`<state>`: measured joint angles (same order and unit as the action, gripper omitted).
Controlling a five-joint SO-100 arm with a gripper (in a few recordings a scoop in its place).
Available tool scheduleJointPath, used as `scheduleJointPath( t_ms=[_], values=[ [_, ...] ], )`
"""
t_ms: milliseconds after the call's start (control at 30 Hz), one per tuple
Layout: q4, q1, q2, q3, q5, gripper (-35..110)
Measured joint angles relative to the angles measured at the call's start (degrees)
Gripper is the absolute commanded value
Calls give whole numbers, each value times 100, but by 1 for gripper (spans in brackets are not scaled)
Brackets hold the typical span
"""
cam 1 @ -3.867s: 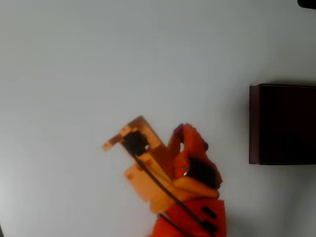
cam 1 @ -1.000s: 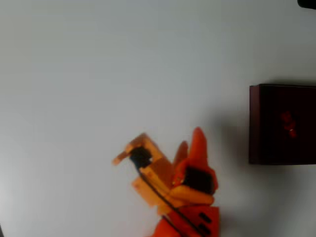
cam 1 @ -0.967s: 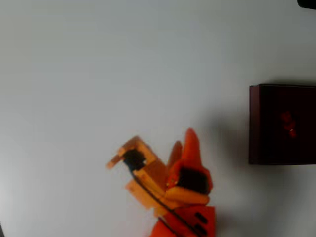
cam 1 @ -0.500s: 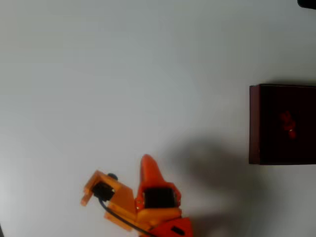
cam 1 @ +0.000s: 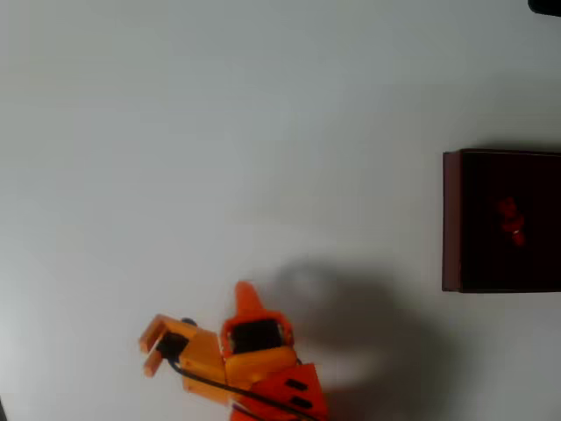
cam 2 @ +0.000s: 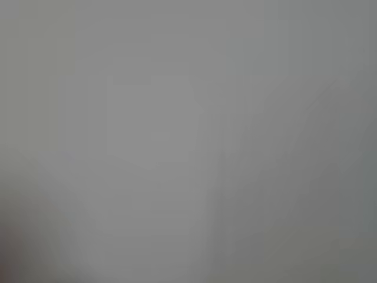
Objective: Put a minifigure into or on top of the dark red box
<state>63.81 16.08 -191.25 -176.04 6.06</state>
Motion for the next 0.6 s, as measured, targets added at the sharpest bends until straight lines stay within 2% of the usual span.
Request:
scheduleJointPath(
  t_ms=[200, 600],
  values=[
    [1099, -97, -9, 70, -185, 0],
    [1187, -53, 0, 97, -255, 0]
  ],
)
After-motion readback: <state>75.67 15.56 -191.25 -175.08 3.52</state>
